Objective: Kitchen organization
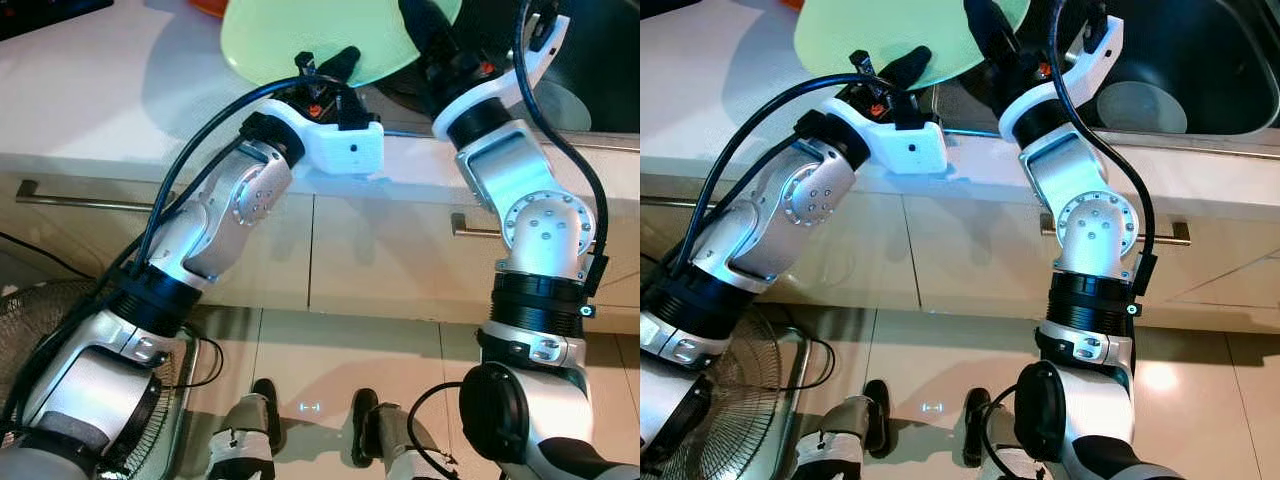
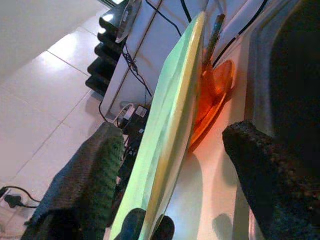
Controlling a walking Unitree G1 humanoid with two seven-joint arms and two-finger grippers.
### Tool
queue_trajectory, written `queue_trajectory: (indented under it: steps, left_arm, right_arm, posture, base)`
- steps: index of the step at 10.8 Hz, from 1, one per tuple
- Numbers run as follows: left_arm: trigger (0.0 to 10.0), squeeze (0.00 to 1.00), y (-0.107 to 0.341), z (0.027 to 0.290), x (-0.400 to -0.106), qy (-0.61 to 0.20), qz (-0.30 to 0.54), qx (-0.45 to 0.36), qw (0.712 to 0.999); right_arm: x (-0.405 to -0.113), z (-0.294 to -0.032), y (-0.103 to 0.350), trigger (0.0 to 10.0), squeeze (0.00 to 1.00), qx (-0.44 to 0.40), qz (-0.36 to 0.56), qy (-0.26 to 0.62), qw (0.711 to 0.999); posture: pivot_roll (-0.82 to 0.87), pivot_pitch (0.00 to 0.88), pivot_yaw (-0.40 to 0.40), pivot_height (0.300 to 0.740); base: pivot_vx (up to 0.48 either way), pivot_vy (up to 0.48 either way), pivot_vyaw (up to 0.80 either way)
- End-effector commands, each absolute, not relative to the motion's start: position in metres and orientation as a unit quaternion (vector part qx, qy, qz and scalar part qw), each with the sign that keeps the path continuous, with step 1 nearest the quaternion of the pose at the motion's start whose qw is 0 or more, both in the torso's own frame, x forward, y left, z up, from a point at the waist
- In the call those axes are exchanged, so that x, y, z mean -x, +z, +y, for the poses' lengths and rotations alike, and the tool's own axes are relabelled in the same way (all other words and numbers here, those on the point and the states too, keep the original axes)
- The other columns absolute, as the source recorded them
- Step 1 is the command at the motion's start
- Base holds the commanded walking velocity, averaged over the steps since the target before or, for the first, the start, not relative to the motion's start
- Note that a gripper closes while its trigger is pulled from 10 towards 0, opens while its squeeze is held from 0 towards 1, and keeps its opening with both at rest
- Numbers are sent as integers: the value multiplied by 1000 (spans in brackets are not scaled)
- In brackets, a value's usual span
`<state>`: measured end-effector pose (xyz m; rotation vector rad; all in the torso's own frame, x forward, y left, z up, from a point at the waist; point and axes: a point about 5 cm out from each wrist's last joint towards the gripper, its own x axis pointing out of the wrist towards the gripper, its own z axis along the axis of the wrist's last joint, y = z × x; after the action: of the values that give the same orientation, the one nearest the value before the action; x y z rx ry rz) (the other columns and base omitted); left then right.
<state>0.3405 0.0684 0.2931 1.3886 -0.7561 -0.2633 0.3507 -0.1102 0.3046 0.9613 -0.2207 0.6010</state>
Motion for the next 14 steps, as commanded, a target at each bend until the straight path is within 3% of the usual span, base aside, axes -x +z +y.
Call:
queue_trajectory:
  steps: [1, 14]
  left_arm:
    - [10000, 0, 300, 63, -332, -121, -367, -619, 683]
    - [10000, 0, 300, 63, -333, -120, -368, -624, 679]
  right_arm:
    - [-347, -110, 304, 0, 0, -454, -109, 284, 837]
    - [-349, -116, 305, 0, 0, -461, -115, 270, 837]
  posture:
    - [173, 288, -47, 740]
    - [174, 293, -43, 740]
  base:
    - [0, 0, 0]
    - [0, 0, 0]
